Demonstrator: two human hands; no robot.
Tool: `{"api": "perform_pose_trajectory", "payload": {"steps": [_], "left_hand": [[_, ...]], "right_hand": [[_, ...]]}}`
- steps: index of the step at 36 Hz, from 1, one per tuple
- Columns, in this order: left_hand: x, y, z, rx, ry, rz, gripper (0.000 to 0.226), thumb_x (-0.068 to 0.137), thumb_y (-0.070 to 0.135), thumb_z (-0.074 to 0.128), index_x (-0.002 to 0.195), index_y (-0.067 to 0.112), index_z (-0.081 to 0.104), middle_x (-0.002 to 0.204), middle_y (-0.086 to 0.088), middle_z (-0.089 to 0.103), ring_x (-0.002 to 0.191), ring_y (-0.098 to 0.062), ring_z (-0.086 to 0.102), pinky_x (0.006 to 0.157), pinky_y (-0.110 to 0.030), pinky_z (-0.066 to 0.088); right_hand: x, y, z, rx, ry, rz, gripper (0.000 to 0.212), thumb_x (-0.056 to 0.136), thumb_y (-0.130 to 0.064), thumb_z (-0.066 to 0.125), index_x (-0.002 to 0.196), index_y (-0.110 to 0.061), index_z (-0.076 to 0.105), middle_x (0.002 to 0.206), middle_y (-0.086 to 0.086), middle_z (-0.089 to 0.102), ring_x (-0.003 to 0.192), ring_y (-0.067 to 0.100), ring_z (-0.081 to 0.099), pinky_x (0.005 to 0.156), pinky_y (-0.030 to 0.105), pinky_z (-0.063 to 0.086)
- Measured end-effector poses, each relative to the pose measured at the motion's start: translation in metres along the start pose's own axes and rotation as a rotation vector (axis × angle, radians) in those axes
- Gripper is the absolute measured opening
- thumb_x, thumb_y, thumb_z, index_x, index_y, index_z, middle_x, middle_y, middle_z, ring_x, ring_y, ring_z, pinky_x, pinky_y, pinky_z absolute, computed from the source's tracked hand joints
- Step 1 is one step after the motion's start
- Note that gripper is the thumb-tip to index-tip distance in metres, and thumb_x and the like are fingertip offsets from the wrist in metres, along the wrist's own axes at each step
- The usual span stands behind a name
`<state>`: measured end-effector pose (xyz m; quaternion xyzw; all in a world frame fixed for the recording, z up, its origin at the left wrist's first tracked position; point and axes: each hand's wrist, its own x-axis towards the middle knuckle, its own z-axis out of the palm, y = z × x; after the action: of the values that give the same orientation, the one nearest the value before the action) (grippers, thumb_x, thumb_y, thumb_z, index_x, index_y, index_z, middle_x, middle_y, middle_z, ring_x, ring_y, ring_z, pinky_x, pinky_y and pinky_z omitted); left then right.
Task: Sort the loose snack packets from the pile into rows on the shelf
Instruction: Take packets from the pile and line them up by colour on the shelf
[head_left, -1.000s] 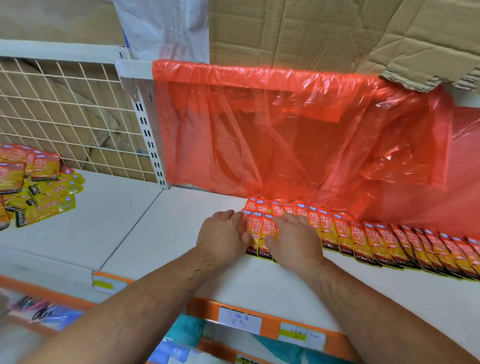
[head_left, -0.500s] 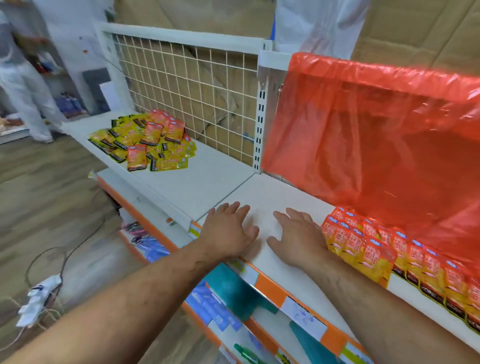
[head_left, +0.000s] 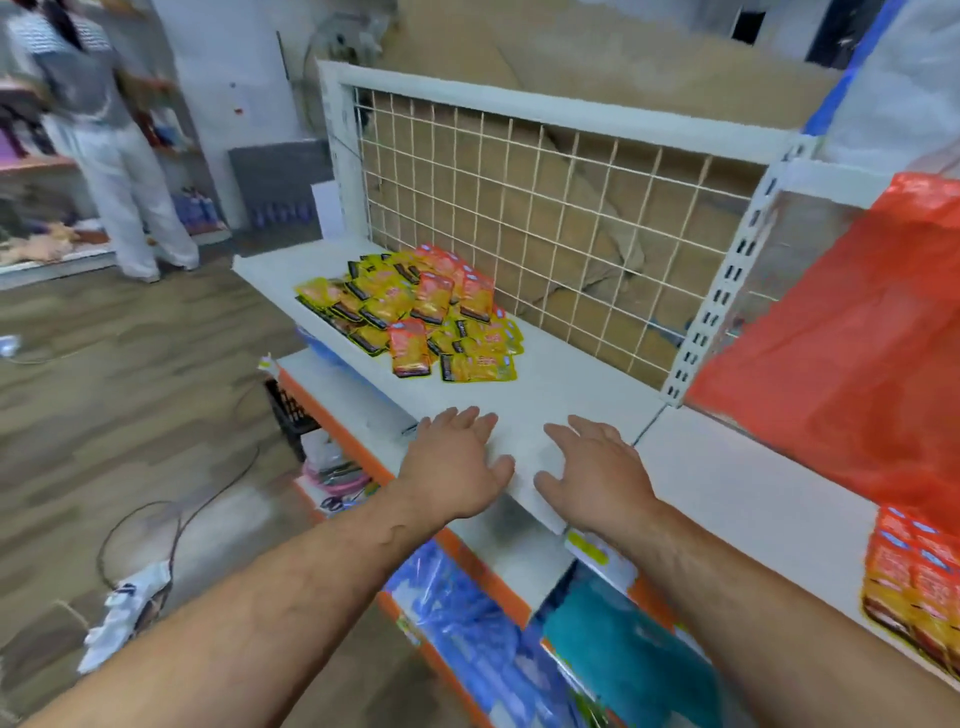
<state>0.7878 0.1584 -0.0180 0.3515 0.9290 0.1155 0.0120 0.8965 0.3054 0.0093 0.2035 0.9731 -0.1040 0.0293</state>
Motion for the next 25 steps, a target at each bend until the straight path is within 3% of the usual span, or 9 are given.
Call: {"api": "perform_pose_trajectory", "payload": {"steps": [5,13,20,25], "left_hand": [[0.008,-0.056,-0.014,0.03,0.024,-0.012,0.065,0.093,0.056,0.042,0.149,0.024,0.035,0.155,-0.002,0.036,0.141,-0.025,0.031,0.113,-0.038,0.023],[0.04,-0.113,-0.017,-0.02,0.009,-0.071,0.067,0.093,0.058,0.041,0.151,0.026,0.033,0.158,-0.003,0.03,0.145,-0.026,0.025,0.117,-0.042,0.02],[0.089,-0.146,-0.013,0.03,0.04,-0.081,0.066,0.09,0.059,0.037,0.146,0.023,0.04,0.148,-0.004,0.044,0.135,-0.026,0.038,0.111,-0.042,0.03],[0.134,-0.159,-0.014,0.068,0.08,-0.126,0.055,0.087,0.058,0.043,0.122,0.018,0.058,0.112,-0.005,0.062,0.109,-0.027,0.053,0.092,-0.038,0.042]], "right_hand": [[0.036,-0.051,0.006,-0.037,-0.006,-0.03,0.067,0.092,-0.051,0.051,0.153,-0.031,0.03,0.162,0.003,0.023,0.146,0.026,0.021,0.115,0.037,0.028],[0.095,-0.093,0.012,-0.084,-0.015,-0.089,0.068,0.091,-0.053,0.051,0.152,-0.032,0.031,0.16,0.003,0.026,0.145,0.026,0.023,0.113,0.038,0.031],[0.167,-0.106,0.014,-0.062,0.0,-0.132,0.064,0.09,-0.051,0.054,0.148,-0.029,0.039,0.157,0.004,0.034,0.142,0.027,0.03,0.11,0.034,0.033],[0.227,-0.109,0.014,-0.023,0.022,-0.164,0.063,0.091,-0.048,0.055,0.148,-0.025,0.041,0.149,0.004,0.043,0.137,0.029,0.037,0.108,0.038,0.04]]}}
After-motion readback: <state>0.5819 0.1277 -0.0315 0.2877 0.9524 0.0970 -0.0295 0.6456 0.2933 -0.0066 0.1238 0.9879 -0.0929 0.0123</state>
